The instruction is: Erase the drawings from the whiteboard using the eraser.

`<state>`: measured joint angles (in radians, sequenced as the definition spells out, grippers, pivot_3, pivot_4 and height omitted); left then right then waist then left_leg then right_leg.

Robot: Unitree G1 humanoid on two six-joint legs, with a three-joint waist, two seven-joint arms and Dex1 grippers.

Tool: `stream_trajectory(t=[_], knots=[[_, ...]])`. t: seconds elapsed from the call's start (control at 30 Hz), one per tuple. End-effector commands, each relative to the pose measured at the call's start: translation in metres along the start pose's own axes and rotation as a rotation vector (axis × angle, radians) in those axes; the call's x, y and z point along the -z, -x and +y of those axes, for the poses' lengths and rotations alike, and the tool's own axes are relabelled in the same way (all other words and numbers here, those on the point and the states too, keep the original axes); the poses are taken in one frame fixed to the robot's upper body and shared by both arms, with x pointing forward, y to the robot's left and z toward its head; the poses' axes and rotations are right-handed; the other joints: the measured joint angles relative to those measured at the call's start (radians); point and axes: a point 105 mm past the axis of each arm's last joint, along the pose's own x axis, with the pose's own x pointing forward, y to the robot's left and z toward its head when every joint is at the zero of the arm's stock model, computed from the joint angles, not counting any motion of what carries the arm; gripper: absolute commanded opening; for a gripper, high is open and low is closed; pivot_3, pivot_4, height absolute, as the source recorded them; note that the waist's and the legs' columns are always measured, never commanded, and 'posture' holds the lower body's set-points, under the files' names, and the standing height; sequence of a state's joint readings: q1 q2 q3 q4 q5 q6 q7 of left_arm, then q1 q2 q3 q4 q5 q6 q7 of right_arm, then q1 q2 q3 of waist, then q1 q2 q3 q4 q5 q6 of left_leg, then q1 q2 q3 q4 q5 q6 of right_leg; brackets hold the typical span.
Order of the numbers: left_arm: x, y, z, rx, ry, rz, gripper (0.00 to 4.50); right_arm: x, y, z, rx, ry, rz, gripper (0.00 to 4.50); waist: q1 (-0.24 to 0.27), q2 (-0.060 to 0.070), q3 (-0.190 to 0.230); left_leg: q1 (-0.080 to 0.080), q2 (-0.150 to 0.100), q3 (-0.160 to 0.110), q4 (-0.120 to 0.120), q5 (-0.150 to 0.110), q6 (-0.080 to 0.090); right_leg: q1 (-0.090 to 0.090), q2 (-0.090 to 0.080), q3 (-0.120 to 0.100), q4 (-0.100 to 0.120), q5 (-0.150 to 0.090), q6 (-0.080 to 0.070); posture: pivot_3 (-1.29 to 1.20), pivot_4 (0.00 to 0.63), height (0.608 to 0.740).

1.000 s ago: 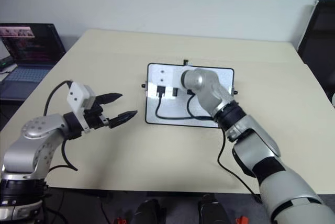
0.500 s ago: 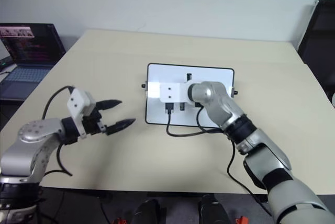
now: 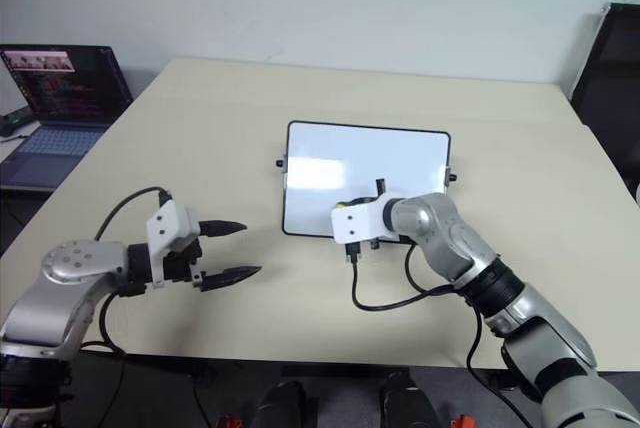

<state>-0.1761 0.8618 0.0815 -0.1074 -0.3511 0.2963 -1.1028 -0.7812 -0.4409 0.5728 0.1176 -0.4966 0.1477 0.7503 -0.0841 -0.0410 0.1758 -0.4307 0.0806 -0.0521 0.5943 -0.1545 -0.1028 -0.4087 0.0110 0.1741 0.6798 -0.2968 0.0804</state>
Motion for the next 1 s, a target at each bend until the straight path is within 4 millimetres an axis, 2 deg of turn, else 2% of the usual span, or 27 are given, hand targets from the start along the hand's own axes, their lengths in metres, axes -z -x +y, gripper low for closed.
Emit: stream_trajectory(t=[0.03, 0.13, 0.3, 0.4, 0.5, 0.63, 0.77, 0.8, 0.9, 1.0], knots=[[-0.012, 0.001, 0.001, 0.009, -0.035, -0.030, 4.50, 0.032, 0.009, -0.031, 0.140, -0.068, 0.128, 0.83, -0.002, 0.000, 0.000, 0.000, 0.000, 0.000, 0.000, 0.000, 0.000, 0.000, 0.000, 0.000, 0.000, 0.000, 0.000, 0.00, 0.150, 0.740], [-0.013, 0.000, -0.001, 0.014, -0.034, -0.034, 4.50, 0.037, 0.009, -0.011, 0.040, -0.055, 0.142, 0.83, 0.001, 0.000, 0.000, 0.000, 0.000, 0.000, 0.000, 0.001, 0.001, 0.000, 0.000, 0.000, 0.000, 0.001, 0.000, 0.00, 0.150, 0.740], [-0.014, -0.002, 0.000, 0.015, -0.027, -0.045, 4.50, 0.029, 0.011, 0.029, -0.145, -0.035, 0.121, 0.83, 0.001, -0.001, 0.000, 0.000, 0.000, 0.000, -0.001, 0.001, 0.001, 0.001, 0.000, 0.000, -0.001, 0.000, 0.000, 0.00, 0.150, 0.740], [-0.018, -0.005, 0.002, 0.015, -0.023, -0.062, 4.50, 0.023, 0.012, 0.038, -0.161, -0.036, 0.105, 0.83, 0.001, -0.001, 0.000, 0.000, 0.001, 0.000, -0.002, 0.001, 0.001, 0.001, 0.000, -0.001, -0.001, 0.000, 0.000, 0.00, 0.150, 0.740], [-0.029, -0.008, 0.004, 0.008, -0.037, -0.098, 4.50, 0.017, 0.018, 0.004, 0.073, -0.123, 0.066, 0.83, -0.002, -0.001, 0.000, 0.000, 0.000, 0.001, -0.001, 0.001, 0.001, 0.000, 0.000, 0.000, 0.000, 0.000, 0.000, 0.00, 0.150, 0.740], [-0.039, -0.011, 0.003, 0.015, -0.049, -0.129, 4.50, 0.017, 0.030, -0.017, 0.243, -0.240, 0.051, 0.83, -0.001, 0.000, 0.000, 0.000, 0.000, 0.001, -0.001, 0.001, 0.001, 0.000, 0.000, 0.000, 0.000, 0.000, 0.000, 0.00, 0.150, 0.740], [-0.056, -0.021, -0.001, 0.060, -0.083, -0.181, 4.50, 0.027, 0.067, -0.028, 0.442, -0.524, 0.043, 0.83, 0.010, 0.000, 0.000, -0.004, 0.000, 0.000, -0.002, 0.001, 0.001, 0.001, 0.000, -0.001, 0.000, 0.000, 0.001, 0.00, 0.150, 0.740], [-0.065, -0.029, -0.005, 0.097, -0.109, -0.203, 4.50, 0.037, 0.090, -0.025, 0.522, -0.673, 0.066, 0.83, 0.015, 0.000, 0.000, -0.005, 0.000, 0.000, -0.002, 0.001, 0.001, 0.001, 0.000, -0.001, 0.000, 0.000, 0.001, 0.00, 0.150, 0.740], [-0.086, -0.048, -0.012, 0.177, -0.166, -0.251, 4.50, 0.061, 0.147, -0.004, 0.673, -0.947, 0.171, 0.83, 0.035, 0.001, 0.001, -0.007, 0.000, -0.002, -0.004, -0.002, -0.004, 0.001, 0.001, -0.003, 0.001, -0.003, 0.006, 0.00, 0.150, 0.740], [-0.099, -0.062, -0.016, 0.243, -0.195, -0.289, 4.50, 0.064, 0.175, 0.018, 0.702, -1.087, 0.248, 0.83, 0.035, 0.002, 0.001, -0.008, 0.000, -0.003, -0.004, -0.004, -0.006, 0.001, 0.001, -0.004, 0.000, -0.003, 0.004, 0.00, 0.150, 0.740]])
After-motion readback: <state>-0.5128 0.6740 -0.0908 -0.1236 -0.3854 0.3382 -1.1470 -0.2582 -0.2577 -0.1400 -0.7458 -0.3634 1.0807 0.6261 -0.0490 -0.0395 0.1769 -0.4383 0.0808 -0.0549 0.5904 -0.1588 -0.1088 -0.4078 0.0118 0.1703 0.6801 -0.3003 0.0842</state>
